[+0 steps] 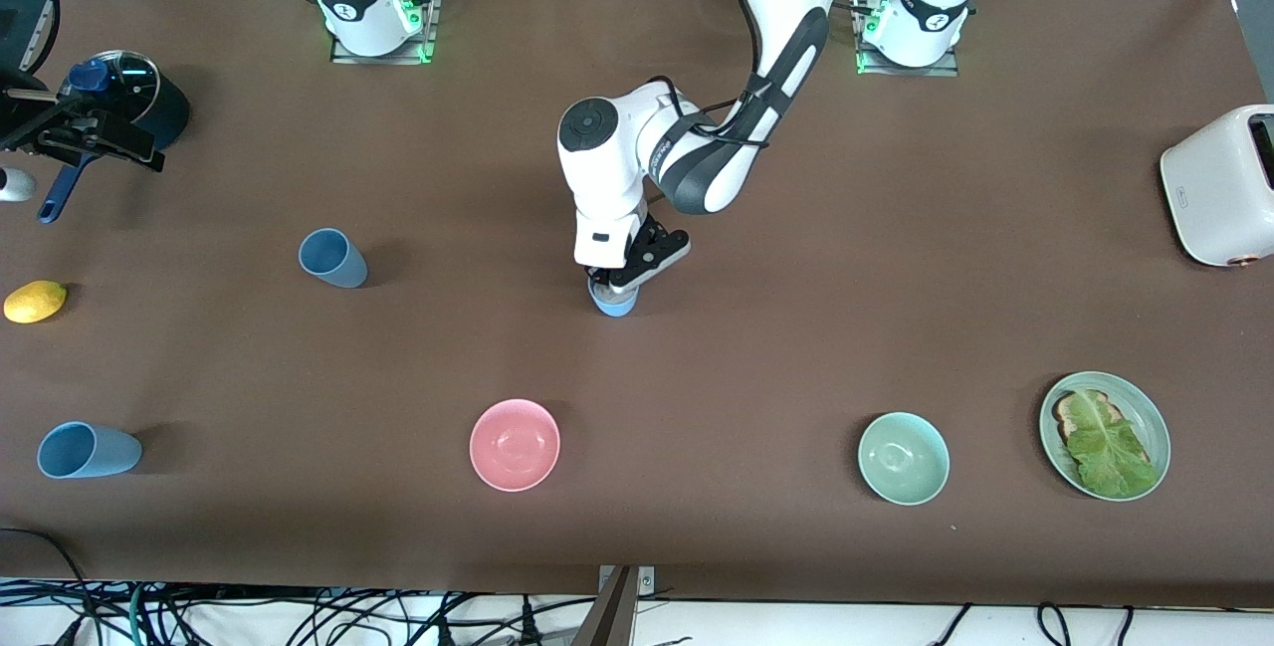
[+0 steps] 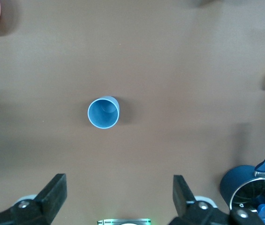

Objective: Stack blue cups with both arms
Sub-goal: 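Lift and carry the tissue cup with the left gripper to mid-table, then set down the tissue cup with the left gripper while the right gripper reaches the cup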

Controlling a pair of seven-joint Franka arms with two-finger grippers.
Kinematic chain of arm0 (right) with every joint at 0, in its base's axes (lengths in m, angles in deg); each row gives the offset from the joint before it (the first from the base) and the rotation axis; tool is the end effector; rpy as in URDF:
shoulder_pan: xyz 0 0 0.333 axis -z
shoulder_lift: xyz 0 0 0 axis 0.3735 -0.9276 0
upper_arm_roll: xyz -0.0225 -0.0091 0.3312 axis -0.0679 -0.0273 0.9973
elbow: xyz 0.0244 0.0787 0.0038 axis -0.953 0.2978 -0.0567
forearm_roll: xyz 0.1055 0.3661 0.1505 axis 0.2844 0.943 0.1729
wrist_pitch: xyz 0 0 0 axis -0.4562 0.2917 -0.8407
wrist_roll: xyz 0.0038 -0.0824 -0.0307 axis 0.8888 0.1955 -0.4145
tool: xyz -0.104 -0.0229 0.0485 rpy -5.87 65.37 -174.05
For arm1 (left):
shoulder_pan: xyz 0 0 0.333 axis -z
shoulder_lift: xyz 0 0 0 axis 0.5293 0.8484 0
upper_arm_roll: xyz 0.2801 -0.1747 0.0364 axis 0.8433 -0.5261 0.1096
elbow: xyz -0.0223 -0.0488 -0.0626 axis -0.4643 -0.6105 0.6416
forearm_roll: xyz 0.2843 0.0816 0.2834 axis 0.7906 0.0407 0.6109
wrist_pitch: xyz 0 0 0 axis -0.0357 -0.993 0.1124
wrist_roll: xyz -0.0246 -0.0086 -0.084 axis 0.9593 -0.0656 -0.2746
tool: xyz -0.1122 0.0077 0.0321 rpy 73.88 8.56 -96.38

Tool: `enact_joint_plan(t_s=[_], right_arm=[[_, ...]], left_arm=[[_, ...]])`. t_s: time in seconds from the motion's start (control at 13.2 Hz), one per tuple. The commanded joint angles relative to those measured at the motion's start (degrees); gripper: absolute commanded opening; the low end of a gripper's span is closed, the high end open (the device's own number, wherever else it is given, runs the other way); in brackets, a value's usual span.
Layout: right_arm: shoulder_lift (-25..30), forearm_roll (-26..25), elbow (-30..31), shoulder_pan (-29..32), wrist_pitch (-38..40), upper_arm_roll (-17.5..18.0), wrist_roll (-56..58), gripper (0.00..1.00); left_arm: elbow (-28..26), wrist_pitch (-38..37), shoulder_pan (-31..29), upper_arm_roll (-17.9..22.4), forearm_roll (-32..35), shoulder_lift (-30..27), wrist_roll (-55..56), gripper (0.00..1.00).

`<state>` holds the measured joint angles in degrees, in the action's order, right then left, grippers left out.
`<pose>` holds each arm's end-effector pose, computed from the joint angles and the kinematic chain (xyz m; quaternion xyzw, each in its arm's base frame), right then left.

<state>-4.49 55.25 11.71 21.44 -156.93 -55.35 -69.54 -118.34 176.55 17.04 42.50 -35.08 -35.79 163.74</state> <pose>0.5640 -0.0402 0.5881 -0.9980 0.0299 0.0551 0.0016 0.5344 -0.5639 0.2398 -0.9465 -0.3082 -0.0911 0.0284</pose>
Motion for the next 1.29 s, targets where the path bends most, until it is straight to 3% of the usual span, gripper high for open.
enact_joint_plan(t_s=[0.0, 0.46, 0.61, 0.76, 0.99, 1.22], right_arm=[[0.6, 0.4, 0.3, 0.6, 0.4, 0.2, 0.9, 1.0], [0.6, 0.4, 0.3, 0.6, 0.4, 0.2, 0.9, 1.0], [0.6, 0.4, 0.6, 0.6, 1.1, 0.3, 0.5, 1.0], [-0.7, 0.4, 1.3, 0.4, 2.1, 0.4, 0.7, 1.0], [-3.0, 0.1, 4.6, 0.6, 2.7, 0.2, 0.8, 1.0], [-2.9, 0.0, 13.0, 0.4, -7.0, 0.6, 0.7, 1.0]], left_arm=[[2.0, -0.2, 0.2, 0.3, 1.4, 0.5, -2.9, 1.0], [-0.1, -2.8, 0.0, 0.4, 1.3, -3.2, -12.0, 1.0], [-1.7, -7.0, -0.6, 0.3, 0.1, -7.3, -18.1, 1.0], [-1.4, -13.9, -2.1, 0.4, -5.5, -11.2, -26.7, 1.0], [-0.6, -25.0, -9.5, 0.4, -6.3, -17.5, -45.4, 1.0], [-0.6, -27.8, -20.6, 0.4, -7.8, -22.2, -68.0, 1.0]])
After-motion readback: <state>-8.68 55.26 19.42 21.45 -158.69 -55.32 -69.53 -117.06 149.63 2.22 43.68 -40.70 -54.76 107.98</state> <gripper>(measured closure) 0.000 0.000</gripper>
